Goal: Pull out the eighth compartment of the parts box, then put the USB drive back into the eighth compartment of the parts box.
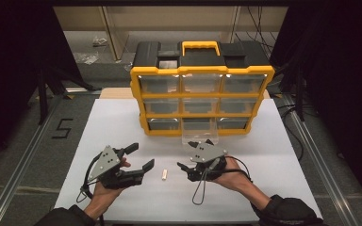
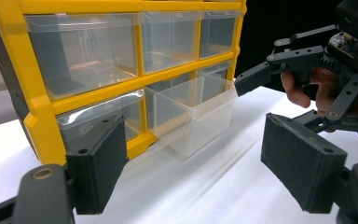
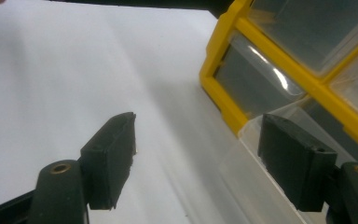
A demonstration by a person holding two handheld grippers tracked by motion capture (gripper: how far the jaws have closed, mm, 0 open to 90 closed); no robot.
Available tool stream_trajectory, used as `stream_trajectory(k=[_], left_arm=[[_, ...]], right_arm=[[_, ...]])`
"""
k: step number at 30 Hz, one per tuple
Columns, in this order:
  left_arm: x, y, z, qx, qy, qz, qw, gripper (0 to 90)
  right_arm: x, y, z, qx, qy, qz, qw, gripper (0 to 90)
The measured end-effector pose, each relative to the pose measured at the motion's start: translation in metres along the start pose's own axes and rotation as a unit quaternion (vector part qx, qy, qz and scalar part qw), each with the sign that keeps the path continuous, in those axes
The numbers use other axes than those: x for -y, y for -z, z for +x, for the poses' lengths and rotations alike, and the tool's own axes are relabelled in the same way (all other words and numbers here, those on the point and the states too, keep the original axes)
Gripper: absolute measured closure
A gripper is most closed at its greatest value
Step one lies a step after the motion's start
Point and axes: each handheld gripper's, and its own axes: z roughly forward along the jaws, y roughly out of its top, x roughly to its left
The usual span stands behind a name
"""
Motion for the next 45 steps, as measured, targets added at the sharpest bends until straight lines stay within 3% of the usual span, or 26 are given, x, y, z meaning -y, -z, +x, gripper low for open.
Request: stream_trajectory(k=[5, 12, 24, 45], left_arm=[[0.0, 0.0, 0.0, 0.001, 0.0, -0.001, 1.0, 21.7], [0.0, 0.0, 0.0, 0.001, 0.001, -0.002, 1.0, 21.2], [0.0, -0.001, 0.001, -0.004, 0.003, -0.002, 1.0, 21.0], [-0.001, 0.0, 0.001, -0.007, -0.003, -0.003, 1.0, 21.0]], right_arm=[[-0.001, -0.002, 0.0, -0.02, -0.028, 0.002, 0.9994, 28.1], [-0.002, -0.009, 0.006, -0.034, -0.047, 0.012, 0.9983, 27.6], [-0.004, -0.02, 0.016, -0.037, -0.062, 0.034, 0.9968, 27.4], [-0.002, -0.037, 0.026, -0.044, -0.069, 0.065, 0.9945, 27.4]])
